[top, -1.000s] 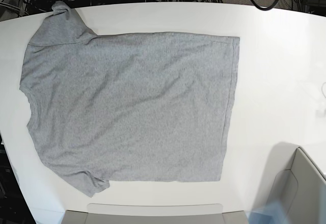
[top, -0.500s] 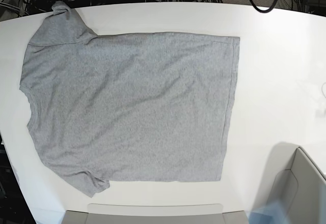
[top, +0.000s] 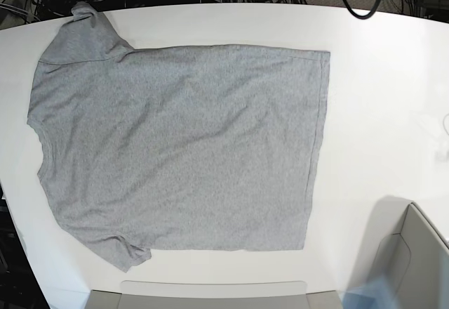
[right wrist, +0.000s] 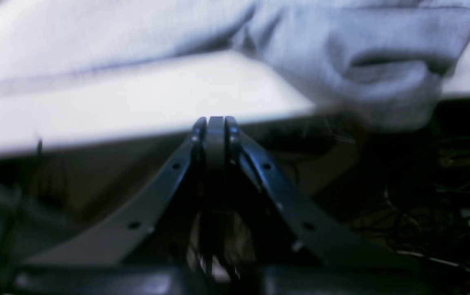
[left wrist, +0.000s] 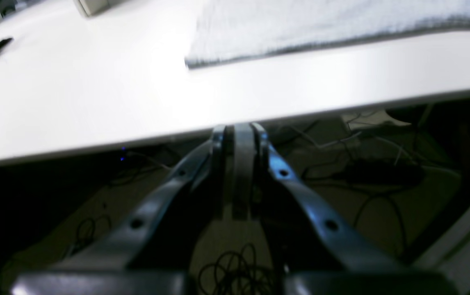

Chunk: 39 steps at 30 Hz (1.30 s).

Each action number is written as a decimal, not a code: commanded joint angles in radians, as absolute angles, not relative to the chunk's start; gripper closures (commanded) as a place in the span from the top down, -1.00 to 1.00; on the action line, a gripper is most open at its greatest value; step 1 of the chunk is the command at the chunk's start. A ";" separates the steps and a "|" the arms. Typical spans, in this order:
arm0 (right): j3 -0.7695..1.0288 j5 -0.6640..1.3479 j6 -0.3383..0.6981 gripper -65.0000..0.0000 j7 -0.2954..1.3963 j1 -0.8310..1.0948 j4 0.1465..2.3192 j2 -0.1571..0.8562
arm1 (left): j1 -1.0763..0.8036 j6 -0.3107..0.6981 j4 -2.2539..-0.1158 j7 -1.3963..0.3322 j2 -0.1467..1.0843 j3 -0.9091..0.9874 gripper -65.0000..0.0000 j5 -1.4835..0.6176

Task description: Fold the T-shirt properly

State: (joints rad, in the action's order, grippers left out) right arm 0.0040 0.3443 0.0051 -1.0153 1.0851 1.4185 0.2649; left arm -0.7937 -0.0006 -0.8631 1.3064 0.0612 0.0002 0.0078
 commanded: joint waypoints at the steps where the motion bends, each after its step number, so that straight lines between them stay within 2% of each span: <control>1: 0.010 0.380 0.008 -0.97 -1.032 1.127 1.471 0.302 | -0.826 -0.001 -0.886 1.340 0.062 0.002 -0.86 0.008; 5: 0.010 0.585 0.008 -0.67 -0.941 1.216 1.629 0.444 | -0.832 -0.001 -0.915 1.340 0.062 0.004 -0.86 0.008; 9: 0.010 0.788 0.008 -0.34 -0.935 1.273 1.675 0.579 | -0.832 -0.001 -0.912 1.340 0.062 0.004 -0.86 0.008; 14: 0.010 1.118 0.008 -0.13 -0.931 1.276 1.653 0.688 | -0.832 -0.001 -0.911 1.331 0.062 -0.002 -0.86 0.008; 20: 0.010 1.294 0.008 -0.12 -0.928 1.271 1.596 0.812 | -0.832 -0.002 -0.915 1.313 0.061 -0.002 -0.86 0.008; 27: -0.001 1.371 0.008 -0.12 -0.911 1.181 1.523 0.858 | -0.832 -0.002 -0.915 1.313 0.059 -0.002 -0.86 0.008; 39: 0.001 1.365 0.010 -0.12 -0.578 0.924 1.454 0.782 | -0.832 -0.002 -0.917 1.320 0.061 -0.002 -0.86 0.007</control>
State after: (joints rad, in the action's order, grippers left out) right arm -0.0067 1.3628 -0.0002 -0.5495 0.9184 1.4441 0.7685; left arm -0.8124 -0.0006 -0.9081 1.2865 0.0608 -0.0010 0.0074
